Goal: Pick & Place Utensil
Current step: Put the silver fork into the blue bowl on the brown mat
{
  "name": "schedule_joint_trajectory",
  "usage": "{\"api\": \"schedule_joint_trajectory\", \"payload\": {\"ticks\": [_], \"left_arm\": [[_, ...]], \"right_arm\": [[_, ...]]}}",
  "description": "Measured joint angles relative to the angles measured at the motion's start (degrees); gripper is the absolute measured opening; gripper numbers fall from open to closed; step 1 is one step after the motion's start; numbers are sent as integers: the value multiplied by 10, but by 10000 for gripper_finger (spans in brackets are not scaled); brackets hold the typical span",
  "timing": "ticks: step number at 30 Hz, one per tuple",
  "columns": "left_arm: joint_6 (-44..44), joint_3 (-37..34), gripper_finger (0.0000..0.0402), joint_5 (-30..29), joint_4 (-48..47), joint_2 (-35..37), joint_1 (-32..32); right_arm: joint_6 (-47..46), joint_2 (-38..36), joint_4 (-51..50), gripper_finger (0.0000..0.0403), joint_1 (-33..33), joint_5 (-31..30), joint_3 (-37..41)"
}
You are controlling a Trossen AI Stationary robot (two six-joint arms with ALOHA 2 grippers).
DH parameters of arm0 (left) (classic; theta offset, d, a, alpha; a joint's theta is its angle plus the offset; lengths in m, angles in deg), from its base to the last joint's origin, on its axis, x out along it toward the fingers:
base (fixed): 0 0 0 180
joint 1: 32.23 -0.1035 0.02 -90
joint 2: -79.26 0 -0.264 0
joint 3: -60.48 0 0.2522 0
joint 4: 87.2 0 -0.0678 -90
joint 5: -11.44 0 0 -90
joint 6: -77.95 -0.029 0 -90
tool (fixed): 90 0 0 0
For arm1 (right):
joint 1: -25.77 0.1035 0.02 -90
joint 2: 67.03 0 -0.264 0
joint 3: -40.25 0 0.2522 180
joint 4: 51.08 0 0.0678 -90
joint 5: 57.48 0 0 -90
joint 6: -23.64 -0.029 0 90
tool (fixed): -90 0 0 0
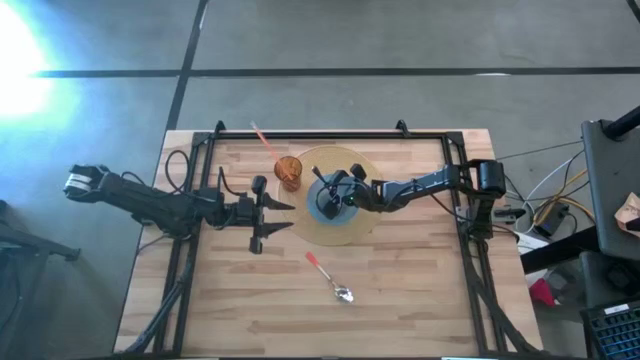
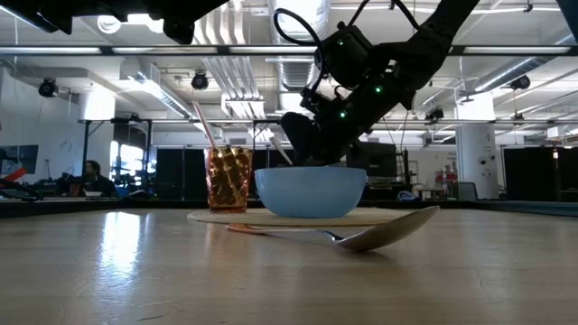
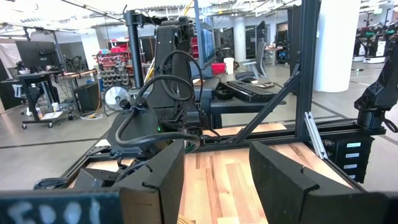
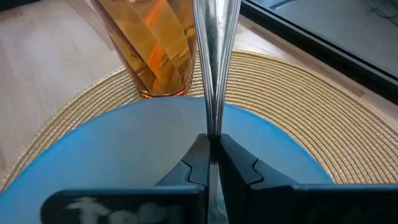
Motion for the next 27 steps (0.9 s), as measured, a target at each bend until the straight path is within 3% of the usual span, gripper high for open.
{"api": "schedule_joint_trajectory", "payload": {"ticks": [27], "left_arm": [[0, 0, 175, 0, 0, 0, 0]], "right_arm": [[0, 1, -13, 13, -2, 19, 0]]}}
